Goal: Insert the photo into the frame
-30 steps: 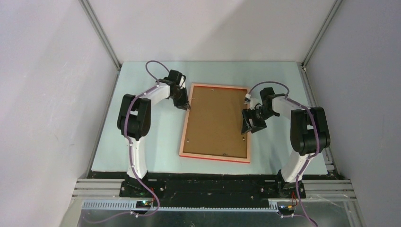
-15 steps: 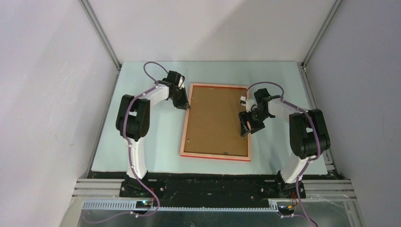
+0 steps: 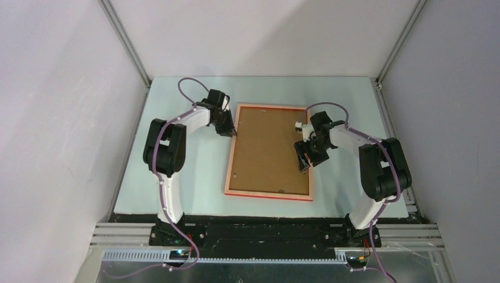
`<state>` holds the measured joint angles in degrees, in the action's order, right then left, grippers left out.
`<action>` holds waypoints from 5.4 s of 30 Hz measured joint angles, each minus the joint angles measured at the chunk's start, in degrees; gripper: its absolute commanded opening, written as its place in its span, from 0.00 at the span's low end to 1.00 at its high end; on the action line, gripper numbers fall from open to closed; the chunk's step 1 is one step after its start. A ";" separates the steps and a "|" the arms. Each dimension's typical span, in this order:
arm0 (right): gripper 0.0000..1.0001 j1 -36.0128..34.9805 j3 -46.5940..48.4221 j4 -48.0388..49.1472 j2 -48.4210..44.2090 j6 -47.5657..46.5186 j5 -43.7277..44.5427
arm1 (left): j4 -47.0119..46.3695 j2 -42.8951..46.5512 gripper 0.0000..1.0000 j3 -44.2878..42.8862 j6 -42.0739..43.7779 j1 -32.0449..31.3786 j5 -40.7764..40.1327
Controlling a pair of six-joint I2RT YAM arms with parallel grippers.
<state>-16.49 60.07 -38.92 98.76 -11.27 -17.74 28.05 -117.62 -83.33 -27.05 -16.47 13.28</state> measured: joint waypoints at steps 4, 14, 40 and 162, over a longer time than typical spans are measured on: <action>0.68 -0.35 -0.07 0.22 0.00 0.13 1.20 | -0.04 0.02 0.00 0.04 0.00 0.00 0.00; 0.68 -1.18 -0.63 1.81 -0.61 0.09 5.66 | -0.07 0.04 0.00 0.07 0.02 0.00 0.00; 0.54 -0.74 -1.84 3.04 -1.44 -1.49 3.34 | -0.52 0.31 0.00 0.50 0.04 0.07 0.00; 0.00 14.14 13.05 0.31 11.72 6.93 -5.09 | -7.50 1.53 0.99 5.88 2.71 2.45 21.46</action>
<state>-2.35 73.12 -38.61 110.48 -4.34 -22.83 20.56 -116.09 -77.45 -24.34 -14.02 34.74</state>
